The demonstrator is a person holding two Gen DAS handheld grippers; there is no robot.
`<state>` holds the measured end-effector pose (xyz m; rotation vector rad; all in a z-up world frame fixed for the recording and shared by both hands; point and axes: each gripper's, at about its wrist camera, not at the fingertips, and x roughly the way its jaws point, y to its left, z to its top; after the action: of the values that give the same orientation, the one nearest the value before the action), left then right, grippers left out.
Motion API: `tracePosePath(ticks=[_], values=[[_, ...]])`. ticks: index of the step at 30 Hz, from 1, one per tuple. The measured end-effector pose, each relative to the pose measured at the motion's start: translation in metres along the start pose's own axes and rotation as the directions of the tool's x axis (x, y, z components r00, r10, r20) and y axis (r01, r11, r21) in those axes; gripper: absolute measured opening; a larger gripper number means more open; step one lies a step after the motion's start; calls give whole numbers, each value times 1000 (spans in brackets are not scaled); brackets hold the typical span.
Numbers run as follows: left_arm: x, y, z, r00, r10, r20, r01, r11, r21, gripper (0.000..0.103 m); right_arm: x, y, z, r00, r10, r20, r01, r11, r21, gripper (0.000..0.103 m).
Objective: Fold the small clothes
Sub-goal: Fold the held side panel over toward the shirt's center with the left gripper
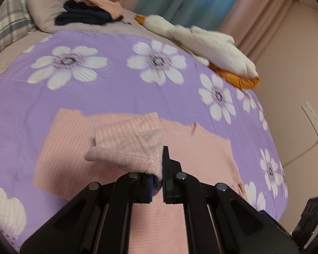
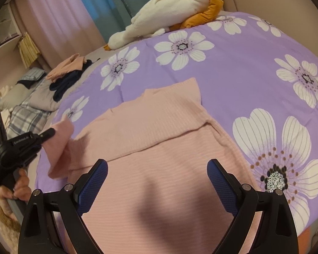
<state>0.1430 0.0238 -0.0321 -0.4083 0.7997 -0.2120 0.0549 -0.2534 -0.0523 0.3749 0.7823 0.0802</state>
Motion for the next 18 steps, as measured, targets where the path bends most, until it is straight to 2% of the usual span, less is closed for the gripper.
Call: tracePosePath(ticks=[5, 16, 18], values=[[19, -13, -17, 997, -30, -64, 31, 999, 11, 5, 2, -6, -1, 1000, -7, -9, 7, 1000, 10, 94], [64, -14, -57, 978, 1, -207, 5, 1000, 30, 5, 10, -8, -5, 999, -7, -38, 8, 1000, 13, 94], [71, -10, -62, 973, 5, -229, 0, 1000, 21, 9, 11, -8, -5, 999, -9, -43, 10, 1000, 12, 94]])
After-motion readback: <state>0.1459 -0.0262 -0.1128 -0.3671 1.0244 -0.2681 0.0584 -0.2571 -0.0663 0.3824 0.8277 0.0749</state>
